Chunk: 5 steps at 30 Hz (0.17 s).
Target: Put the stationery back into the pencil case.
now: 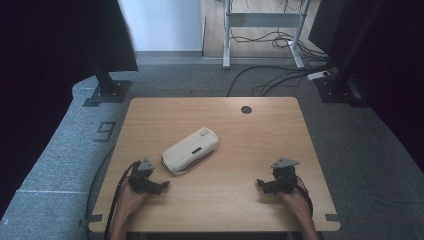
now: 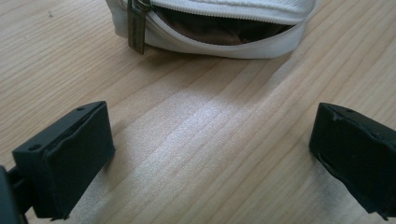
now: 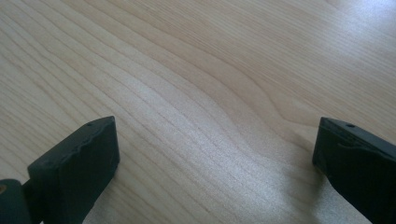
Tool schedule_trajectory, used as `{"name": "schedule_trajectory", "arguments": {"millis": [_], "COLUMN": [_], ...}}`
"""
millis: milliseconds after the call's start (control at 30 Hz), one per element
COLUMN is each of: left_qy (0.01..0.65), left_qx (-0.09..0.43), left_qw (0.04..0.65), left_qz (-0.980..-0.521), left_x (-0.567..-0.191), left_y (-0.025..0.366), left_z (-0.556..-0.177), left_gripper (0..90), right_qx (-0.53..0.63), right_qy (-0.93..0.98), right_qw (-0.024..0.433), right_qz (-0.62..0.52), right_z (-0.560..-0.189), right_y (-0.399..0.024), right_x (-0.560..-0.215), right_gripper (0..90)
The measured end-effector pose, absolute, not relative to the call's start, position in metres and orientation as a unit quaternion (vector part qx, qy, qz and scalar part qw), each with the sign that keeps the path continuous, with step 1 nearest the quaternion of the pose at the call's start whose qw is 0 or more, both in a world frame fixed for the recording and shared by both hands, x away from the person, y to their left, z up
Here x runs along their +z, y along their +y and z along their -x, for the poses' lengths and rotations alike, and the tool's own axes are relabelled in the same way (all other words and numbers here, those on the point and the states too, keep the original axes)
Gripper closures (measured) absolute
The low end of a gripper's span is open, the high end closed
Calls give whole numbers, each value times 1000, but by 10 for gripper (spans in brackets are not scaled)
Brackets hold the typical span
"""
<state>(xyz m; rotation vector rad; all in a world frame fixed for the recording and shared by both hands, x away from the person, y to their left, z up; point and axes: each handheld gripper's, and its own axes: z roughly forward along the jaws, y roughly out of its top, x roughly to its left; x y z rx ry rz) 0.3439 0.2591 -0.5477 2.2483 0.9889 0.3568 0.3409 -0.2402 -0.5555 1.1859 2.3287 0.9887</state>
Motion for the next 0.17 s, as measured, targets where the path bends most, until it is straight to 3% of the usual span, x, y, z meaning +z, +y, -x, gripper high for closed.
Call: {"name": "schedule_trajectory", "arguments": {"millis": [167], "left_qy": [386], "left_qx": [140], "left_qw": [322], "left_qz": [-853], "left_x": [-548], "left_y": [257], "left_z": [-343], "left_gripper": [0], "right_qx": [348], "right_qy": [821], "right_qw": [170], "right_qz": [-419], "right_z": [-341], "right_y": [-240], "right_x": [-556], "right_gripper": [0]}}
